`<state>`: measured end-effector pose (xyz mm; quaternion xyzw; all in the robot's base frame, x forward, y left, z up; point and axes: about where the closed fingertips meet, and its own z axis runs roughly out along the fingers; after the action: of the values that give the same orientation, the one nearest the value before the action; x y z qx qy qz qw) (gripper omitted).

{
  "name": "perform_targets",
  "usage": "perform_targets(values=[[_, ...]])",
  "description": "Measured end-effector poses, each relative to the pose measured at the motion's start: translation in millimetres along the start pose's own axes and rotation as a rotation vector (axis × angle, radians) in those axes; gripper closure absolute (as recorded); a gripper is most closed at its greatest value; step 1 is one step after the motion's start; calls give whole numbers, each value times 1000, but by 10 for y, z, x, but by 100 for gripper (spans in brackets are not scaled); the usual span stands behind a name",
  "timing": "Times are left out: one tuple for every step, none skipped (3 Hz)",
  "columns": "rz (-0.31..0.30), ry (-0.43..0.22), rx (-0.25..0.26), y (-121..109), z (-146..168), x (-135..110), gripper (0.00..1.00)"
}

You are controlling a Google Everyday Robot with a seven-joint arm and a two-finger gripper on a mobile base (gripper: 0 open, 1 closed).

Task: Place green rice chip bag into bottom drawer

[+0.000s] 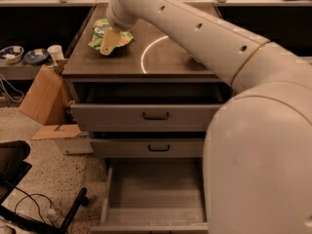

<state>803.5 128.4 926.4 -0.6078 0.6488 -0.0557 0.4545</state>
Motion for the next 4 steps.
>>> perform_targets(values=[[30, -23, -8, 120, 318, 24, 0], [47, -51, -11, 218, 537, -19, 18], [51, -48, -12, 328, 740, -84, 41], [52, -48, -12, 335, 752, -92, 64]])
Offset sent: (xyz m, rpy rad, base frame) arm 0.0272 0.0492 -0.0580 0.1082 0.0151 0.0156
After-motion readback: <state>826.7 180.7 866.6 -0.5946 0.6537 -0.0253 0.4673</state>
